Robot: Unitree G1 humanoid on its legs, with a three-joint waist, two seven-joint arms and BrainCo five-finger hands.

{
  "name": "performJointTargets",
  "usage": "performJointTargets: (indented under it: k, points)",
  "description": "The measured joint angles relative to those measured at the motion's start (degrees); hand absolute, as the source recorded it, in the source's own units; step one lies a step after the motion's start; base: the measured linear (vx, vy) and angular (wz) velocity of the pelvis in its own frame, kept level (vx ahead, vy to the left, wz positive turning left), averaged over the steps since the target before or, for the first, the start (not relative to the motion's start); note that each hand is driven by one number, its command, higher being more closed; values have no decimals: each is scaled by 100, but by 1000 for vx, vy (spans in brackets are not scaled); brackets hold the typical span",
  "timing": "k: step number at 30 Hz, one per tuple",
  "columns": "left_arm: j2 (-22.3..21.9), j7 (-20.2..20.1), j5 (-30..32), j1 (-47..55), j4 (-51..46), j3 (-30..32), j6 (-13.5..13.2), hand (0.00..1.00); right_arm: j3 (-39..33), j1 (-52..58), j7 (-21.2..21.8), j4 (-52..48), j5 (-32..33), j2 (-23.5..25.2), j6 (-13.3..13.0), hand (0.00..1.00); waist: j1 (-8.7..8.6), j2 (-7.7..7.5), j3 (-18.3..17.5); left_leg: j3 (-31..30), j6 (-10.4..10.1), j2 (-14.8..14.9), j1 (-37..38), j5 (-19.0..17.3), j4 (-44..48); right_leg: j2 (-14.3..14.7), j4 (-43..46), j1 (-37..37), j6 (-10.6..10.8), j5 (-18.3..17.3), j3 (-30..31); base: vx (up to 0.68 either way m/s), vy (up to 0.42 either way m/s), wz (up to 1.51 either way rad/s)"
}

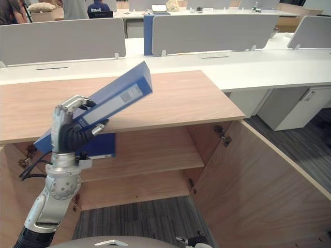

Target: Walk over to the cabinet, pick up the folder, carry it to the office cabinet, place the folder inside the office cabinet, then close the office cabinet door

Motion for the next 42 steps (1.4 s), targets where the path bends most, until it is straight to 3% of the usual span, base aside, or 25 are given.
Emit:
performJointTargets:
  k: [12, 22, 28, 34, 42]
  points:
    - [-398, 237, -1236, 255, -880, 369, -232, 100, 243, 39, -127, -149, 12, -8, -112, 0, 113, -35, -16, -109, -3, 6, -25, 73, 0, 10, 33, -5, 30, -5, -59, -27, -10, 4]
    - [-702, 248, -2258, 355, -1157, 378, -431, 100, 479, 69, -133, -1067, 185, 270, -283, 0, 139, -37, -12, -142, 21, -6, -5, 123, 1, 0, 64, -8, 93, 40, -106, -11, -2, 1]
    - [-840, 227, -2916, 507, -1537, 387, -765, 100, 518, 58, -196, -1593, 357, 362, -355, 0, 151, -38, -6, -138, 39, -13, -8, 150, 1, -10, 14, -26, 112, 86, -102, -25, 2, 0]
    - [-903, -18, -3424, 630, -1537, 328, -944, 100, 453, 105, -285, -2970, 579, 501, -549, 0, 139, -32, 0, -79, 36, -12, -9, 158, 1, -10, -36, -36, 106, 123, -45, -32, 7, -5]
    - [-1062, -433, -4087, 931, -1538, 260, -1094, 100, 332, 142, -397, -4947, 906, 816, -1123, 0, 135, -51, 54, -10, 14, -16, -15, 133, 2, -13, -109, -42, 148, 186, 8, -4, 5, -4]
